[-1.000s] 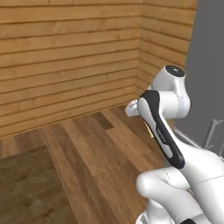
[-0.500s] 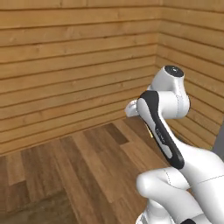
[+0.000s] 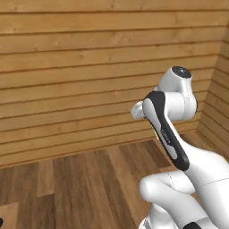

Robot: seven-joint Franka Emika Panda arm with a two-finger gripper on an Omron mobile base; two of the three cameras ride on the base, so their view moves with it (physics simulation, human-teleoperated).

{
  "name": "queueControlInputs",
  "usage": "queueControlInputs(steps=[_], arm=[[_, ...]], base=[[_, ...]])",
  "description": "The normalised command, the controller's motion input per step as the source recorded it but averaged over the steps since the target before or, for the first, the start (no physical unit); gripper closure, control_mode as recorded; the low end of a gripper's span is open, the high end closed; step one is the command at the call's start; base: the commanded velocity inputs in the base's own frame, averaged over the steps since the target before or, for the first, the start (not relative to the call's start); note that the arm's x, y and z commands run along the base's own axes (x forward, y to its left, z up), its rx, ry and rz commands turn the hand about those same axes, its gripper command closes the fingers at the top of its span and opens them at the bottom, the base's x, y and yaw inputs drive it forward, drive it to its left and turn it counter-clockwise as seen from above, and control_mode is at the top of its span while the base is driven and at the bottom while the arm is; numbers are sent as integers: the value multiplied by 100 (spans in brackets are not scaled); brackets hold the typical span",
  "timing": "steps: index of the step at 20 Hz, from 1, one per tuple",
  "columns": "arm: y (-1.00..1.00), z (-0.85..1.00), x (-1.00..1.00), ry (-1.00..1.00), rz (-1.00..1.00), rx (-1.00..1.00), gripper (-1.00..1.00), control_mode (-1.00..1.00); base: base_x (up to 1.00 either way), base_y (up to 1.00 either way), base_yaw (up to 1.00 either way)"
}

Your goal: Take a straw from the drawer in front and place it inside the glass cup on the dining counter.

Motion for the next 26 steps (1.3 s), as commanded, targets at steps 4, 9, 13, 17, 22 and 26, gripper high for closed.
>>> queueControlInputs(steps=[4, 9, 13, 17, 22, 26], arm=[[0, 0, 0, 0, 0, 0, 100, 100], [0, 0, 0, 0, 0, 0, 100, 100], [0, 0, 0, 0, 0, 0, 100, 100], [0, 0, 0, 0, 0, 0, 100, 100], [0, 0, 0, 0, 0, 0, 100, 100], [0, 0, 0, 0, 0, 0, 100, 100]], base=[[100, 0, 54], [100, 0, 53], [100, 0, 59], [100, 0, 69], [100, 0, 74], [98, 0, 77]])
